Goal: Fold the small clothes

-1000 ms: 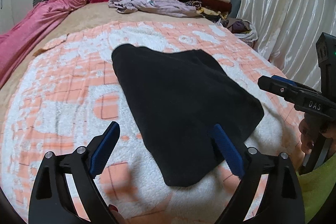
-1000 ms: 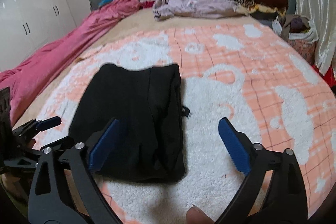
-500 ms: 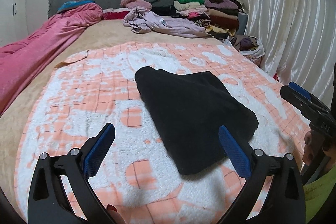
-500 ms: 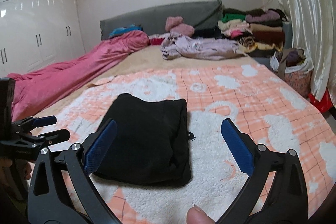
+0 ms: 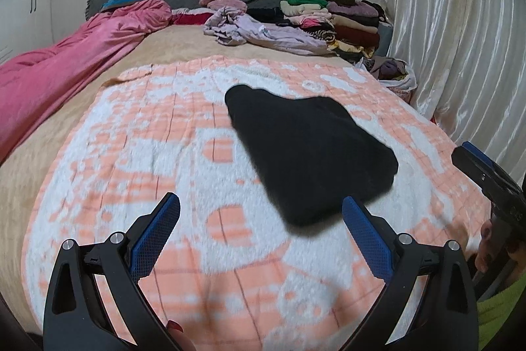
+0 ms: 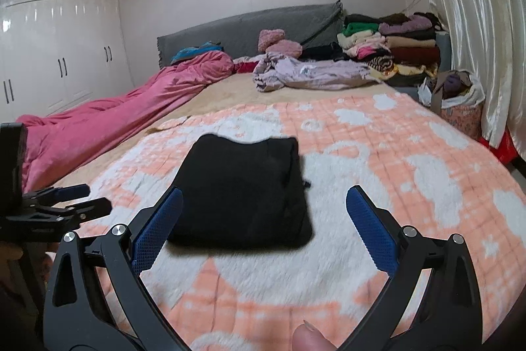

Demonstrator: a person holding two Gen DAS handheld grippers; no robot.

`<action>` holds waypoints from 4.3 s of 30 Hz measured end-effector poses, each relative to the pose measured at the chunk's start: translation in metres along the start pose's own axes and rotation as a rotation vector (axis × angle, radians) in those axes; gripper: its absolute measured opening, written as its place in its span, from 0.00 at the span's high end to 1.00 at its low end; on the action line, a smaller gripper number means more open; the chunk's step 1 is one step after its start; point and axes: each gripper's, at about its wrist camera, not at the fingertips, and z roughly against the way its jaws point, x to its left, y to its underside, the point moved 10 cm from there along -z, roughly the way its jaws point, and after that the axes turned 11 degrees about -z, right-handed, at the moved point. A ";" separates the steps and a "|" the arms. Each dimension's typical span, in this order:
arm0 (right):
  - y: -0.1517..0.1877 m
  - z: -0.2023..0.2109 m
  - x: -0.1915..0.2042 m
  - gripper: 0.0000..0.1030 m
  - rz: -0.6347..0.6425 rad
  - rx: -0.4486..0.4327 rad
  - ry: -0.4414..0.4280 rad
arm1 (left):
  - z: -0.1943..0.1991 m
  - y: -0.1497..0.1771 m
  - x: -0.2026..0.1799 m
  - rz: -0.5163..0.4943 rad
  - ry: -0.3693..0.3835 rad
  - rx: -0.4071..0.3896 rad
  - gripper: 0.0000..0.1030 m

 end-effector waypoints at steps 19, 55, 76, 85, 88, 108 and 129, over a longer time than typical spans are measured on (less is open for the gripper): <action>0.066 -0.027 -0.007 0.09 0.013 0.195 0.123 | -0.019 0.058 0.002 0.036 -0.001 0.125 0.04; 0.067 -0.034 -0.010 0.09 -0.003 0.209 0.137 | -0.017 0.056 0.010 0.051 -0.021 0.131 0.04; 0.068 -0.034 -0.015 0.09 -0.002 0.208 0.142 | -0.016 0.055 0.014 0.073 -0.021 0.131 0.04; 0.068 -0.033 -0.016 0.09 -0.003 0.205 0.141 | -0.016 0.054 0.015 0.068 -0.031 0.130 0.04; 0.068 -0.033 -0.016 0.09 0.003 0.206 0.141 | -0.016 0.054 0.015 0.067 -0.032 0.130 0.04; 0.069 -0.034 -0.016 0.09 0.001 0.205 0.145 | -0.014 0.053 0.016 0.059 -0.062 0.127 0.04; 0.035 0.004 -0.036 0.09 -0.091 0.105 0.191 | -0.004 0.051 0.015 0.053 -0.061 0.139 0.04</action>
